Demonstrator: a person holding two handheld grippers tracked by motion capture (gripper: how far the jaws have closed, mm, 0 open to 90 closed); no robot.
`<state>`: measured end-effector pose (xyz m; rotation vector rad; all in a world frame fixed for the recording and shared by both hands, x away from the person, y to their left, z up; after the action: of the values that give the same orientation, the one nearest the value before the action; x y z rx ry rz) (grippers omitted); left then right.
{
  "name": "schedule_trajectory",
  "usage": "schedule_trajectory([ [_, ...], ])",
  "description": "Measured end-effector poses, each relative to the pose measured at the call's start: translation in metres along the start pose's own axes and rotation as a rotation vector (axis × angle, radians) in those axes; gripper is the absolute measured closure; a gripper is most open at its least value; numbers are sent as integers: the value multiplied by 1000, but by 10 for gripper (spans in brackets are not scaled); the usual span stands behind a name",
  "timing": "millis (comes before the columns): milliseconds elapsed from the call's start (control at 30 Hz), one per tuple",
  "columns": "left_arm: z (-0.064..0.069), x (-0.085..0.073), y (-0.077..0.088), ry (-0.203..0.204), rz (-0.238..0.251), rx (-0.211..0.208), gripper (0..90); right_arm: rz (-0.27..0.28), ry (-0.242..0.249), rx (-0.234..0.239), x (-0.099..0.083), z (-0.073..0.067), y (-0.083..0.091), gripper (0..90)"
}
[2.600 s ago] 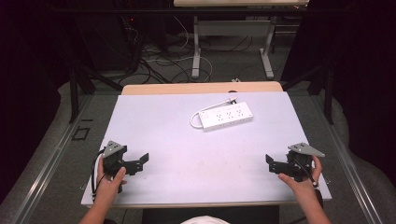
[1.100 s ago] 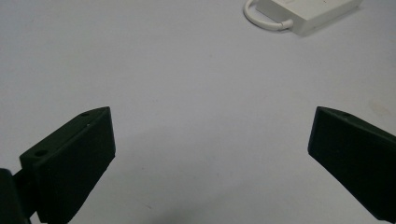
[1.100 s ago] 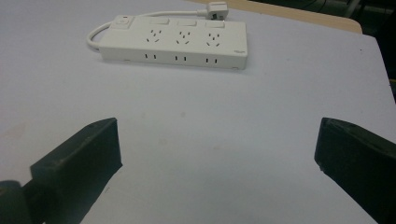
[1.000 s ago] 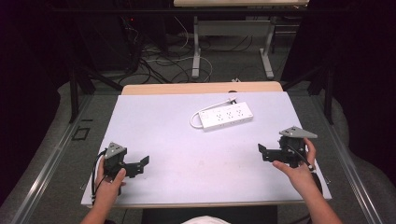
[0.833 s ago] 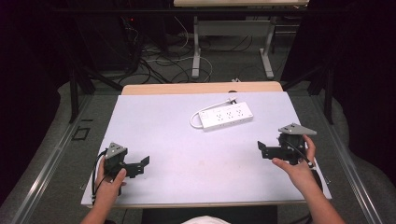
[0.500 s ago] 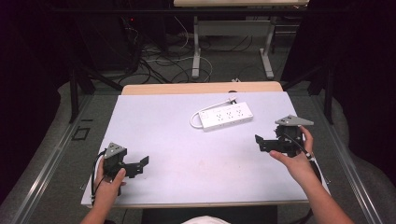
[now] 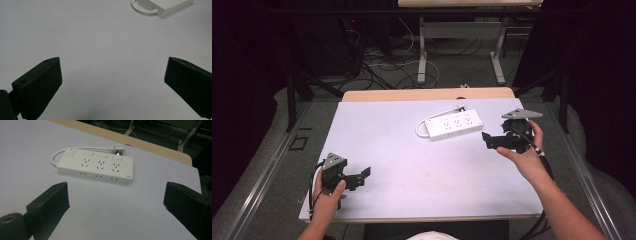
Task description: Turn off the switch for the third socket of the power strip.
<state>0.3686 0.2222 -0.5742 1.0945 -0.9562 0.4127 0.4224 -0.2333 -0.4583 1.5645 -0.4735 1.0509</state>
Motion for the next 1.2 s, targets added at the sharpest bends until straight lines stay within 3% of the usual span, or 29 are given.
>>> schedule_trajectory([
  [533, -1, 0, 0, 8, 1, 1, 18, -54, -43, 2, 31, 8, -27, 91],
  [733, -1, 0, 0, 9, 1, 1, 20, -76, -46, -26, 42, 16, -39, 116],
  [1200, -1, 0, 0, 13, 0, 0, 23, -119, -72, -43, 63, 26, -58, 155],
])
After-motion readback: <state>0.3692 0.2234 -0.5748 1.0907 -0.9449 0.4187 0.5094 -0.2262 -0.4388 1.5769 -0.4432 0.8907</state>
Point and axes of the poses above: each handheld gripper's, and its own axes: y roughly backward along the jaws, x roughly out of its top, z roughly to its right, the point moved 7 cm from there along -y, roughly forward along the jaws, and after that the axes turned 2 degrees about -y, right-handed, at the moved point
